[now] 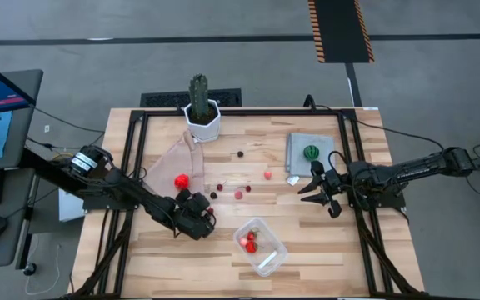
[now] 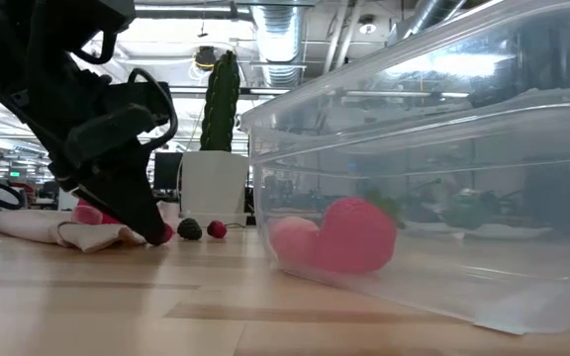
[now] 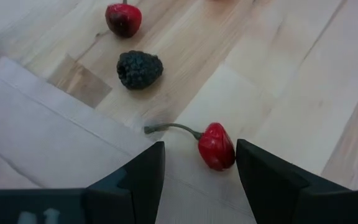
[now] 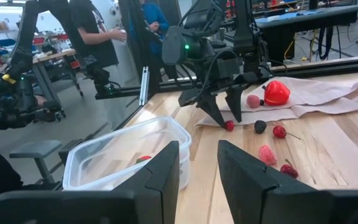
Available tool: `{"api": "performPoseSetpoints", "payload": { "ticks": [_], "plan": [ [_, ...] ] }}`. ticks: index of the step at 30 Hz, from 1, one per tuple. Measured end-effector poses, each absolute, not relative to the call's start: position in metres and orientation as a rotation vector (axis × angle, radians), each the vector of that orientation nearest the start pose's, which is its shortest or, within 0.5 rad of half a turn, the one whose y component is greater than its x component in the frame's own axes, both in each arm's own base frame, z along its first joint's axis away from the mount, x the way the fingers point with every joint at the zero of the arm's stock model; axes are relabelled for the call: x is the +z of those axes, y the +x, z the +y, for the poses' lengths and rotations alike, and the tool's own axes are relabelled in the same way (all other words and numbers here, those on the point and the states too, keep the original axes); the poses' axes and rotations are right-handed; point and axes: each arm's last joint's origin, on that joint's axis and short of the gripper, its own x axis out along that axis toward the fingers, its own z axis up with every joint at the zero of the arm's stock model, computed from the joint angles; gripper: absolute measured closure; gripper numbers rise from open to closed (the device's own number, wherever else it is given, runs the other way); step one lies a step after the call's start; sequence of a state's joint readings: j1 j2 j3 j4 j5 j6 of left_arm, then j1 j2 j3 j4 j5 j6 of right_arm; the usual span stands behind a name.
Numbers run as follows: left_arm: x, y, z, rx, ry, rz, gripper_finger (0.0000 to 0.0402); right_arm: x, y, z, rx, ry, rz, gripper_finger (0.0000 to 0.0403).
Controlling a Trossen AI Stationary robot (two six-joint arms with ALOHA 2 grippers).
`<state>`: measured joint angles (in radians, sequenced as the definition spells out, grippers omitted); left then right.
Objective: Pick and placing Produce into tupperware
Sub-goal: Put the bottom red cherry into the transparent bin
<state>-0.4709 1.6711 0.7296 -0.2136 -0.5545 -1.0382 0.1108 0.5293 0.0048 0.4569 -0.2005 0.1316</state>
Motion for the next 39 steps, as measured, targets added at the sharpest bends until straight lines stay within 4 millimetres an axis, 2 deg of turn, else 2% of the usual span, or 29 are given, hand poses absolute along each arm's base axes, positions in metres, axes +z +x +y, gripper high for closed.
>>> {"api": "performPoseSetpoints", "payload": {
  "ticks": [10,20,28,39],
  "plan": [
    [0.119,0.254,-0.111,0.56,-0.366,0.827,0.022,0.16,0.129,0.02,0.306,0.134,0.088,0.027],
    [0.105,0.259,-0.109,0.597,-0.332,0.822,0.0291,0.159,0.129,0.02,0.306,0.134,0.089,0.0268],
    [0.109,0.262,-0.11,0.576,-0.308,0.813,0.0345,0.159,0.129,0.02,0.307,0.134,0.089,0.027],
    [0.121,0.273,-0.117,0.525,-0.289,0.796,0.0359,0.159,0.129,0.02,0.306,0.135,0.093,0.027]
  ]
}}
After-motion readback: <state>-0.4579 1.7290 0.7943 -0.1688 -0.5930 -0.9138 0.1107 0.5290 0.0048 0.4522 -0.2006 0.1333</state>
